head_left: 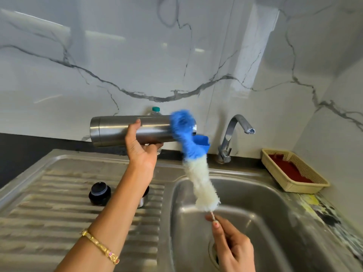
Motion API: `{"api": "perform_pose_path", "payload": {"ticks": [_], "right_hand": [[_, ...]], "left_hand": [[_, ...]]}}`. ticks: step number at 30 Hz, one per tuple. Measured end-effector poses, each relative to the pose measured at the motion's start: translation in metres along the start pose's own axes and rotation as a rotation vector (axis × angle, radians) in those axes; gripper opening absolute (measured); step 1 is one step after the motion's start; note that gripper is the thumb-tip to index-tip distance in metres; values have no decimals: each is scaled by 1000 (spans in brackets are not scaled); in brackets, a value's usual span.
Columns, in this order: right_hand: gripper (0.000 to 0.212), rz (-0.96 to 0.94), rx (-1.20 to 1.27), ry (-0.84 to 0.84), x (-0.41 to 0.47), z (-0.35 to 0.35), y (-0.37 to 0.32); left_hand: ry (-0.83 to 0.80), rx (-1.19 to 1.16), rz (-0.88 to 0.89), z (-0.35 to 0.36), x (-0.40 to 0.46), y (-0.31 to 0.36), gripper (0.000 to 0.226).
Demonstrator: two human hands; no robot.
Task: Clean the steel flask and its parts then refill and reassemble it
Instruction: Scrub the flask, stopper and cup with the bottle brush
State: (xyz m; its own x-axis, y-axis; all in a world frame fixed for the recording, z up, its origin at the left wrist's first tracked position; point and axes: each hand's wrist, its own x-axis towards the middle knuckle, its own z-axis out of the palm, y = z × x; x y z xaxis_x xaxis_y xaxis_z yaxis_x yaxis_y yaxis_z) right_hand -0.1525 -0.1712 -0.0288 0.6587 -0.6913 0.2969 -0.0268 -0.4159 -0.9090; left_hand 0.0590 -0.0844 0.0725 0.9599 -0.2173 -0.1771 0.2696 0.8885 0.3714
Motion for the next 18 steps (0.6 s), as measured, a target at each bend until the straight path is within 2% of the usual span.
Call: {"api": "perform_pose_path", "payload": {"ticks": [5, 10, 13, 18], "right_hand": [[24, 43, 94, 31, 0, 3, -6], [17, 51, 73, 20, -11, -3, -2], [25, 89, 82, 31, 0, -16, -1], [24, 130, 140, 85, 39, -40, -17]], "left_hand": [[1, -14, -21, 11, -4, -1, 20], [167, 79, -73, 1, -6, -2, 57], [202, 229, -158, -2, -5, 3, 56], [189, 483, -287, 11, -18, 4, 47]]}}
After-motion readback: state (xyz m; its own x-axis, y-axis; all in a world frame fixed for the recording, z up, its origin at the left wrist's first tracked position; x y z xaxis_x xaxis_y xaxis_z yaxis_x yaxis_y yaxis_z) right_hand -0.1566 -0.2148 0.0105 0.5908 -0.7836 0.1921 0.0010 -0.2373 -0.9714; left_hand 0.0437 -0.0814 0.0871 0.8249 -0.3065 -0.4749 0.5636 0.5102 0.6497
